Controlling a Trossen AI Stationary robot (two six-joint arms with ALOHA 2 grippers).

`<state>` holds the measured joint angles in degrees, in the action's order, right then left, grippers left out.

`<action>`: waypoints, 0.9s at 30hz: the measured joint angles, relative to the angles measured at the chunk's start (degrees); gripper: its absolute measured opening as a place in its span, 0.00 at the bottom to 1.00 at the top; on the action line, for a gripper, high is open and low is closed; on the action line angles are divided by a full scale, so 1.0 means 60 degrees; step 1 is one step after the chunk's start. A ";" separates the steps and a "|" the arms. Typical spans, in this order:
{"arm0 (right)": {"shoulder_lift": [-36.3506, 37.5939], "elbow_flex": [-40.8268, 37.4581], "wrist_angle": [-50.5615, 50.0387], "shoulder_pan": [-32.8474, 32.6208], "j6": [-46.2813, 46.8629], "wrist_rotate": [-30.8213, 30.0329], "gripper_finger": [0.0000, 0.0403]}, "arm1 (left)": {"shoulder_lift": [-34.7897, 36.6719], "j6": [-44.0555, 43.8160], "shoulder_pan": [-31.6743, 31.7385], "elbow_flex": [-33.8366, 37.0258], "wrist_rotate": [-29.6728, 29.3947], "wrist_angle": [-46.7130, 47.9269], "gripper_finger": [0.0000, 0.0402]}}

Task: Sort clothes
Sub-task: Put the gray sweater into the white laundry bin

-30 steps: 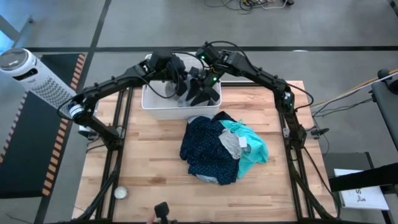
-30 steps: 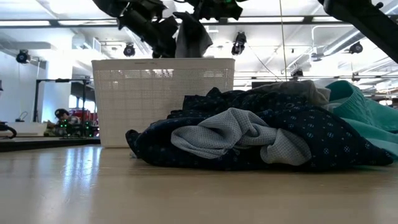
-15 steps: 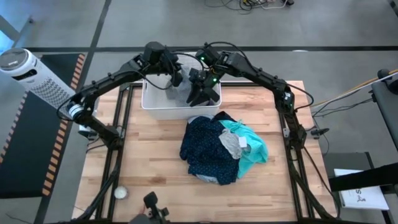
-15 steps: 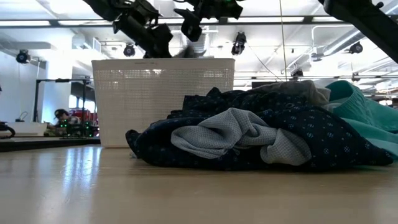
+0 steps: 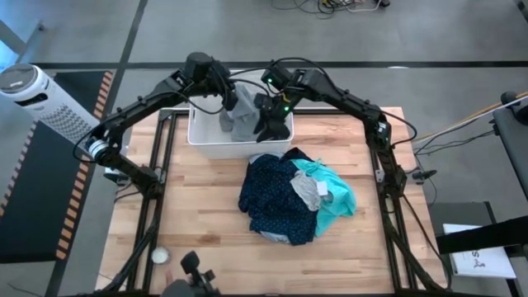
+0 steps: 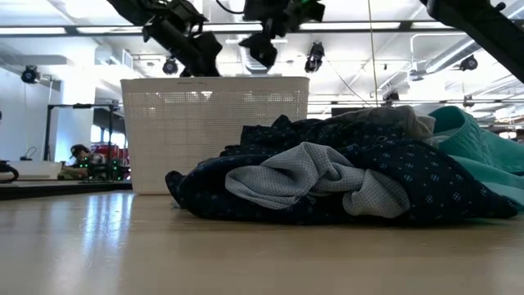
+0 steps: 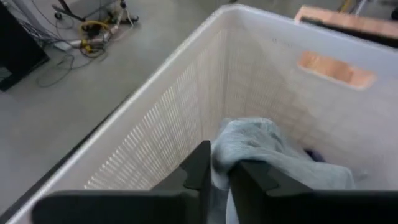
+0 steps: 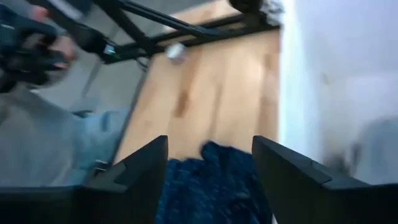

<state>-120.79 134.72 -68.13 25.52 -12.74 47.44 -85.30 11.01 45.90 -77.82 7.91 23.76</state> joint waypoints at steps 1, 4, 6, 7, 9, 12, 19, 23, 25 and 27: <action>0.0016 0.0000 -0.0139 -0.0002 -0.0099 -0.0135 0.56 | 0.0018 0.0101 0.0001 0.0000 0.0003 0.0164 0.12; 0.0095 0.0000 -0.0448 -0.0004 -0.0223 -0.0609 0.56 | 0.0106 0.0303 -0.0005 0.0000 0.0002 0.0502 0.21; 0.0181 0.0000 -0.0481 -0.0007 -0.0159 -0.1140 0.55 | 0.0199 0.0327 -0.0005 0.0000 -0.0001 0.0657 0.28; 0.0228 0.0000 -0.0521 -0.0004 -0.0168 -0.1428 0.53 | 0.0265 0.0327 -0.0005 0.0000 -0.0004 0.0711 0.32; 0.0348 0.0000 -0.0572 -0.0001 -0.0241 -0.1819 0.50 | 0.0425 0.0336 -0.0005 0.0000 -0.0003 0.0799 0.38; 0.0571 0.0000 -0.0602 -0.0020 -0.0250 -0.2120 0.42 | 0.0759 0.0528 -0.0016 0.0000 0.0002 0.0942 0.47; 0.1008 0.0000 -0.0828 -0.0349 -0.1161 -0.2251 0.17 | 0.1535 0.0656 -0.0016 -0.0004 -0.0022 0.2294 0.59; 0.1053 -0.0032 -0.1281 -0.0481 -0.1619 -0.2668 0.03 | 0.1807 0.0720 -0.0016 -0.0004 -0.0398 0.3455 0.60; 0.1053 -0.0099 -0.1322 -0.0510 -0.1712 -0.2691 0.01 | 0.1866 0.0728 -0.0016 -0.0004 -0.0468 0.3983 0.59; 0.1053 -0.0204 -0.1308 -0.0538 -0.1788 -0.2694 0.02 | 0.1877 0.0724 -0.0016 -0.0004 -0.0490 0.4411 0.58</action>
<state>-114.48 133.49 -75.99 22.29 -23.46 31.28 -74.04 15.35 45.80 -77.84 4.96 50.23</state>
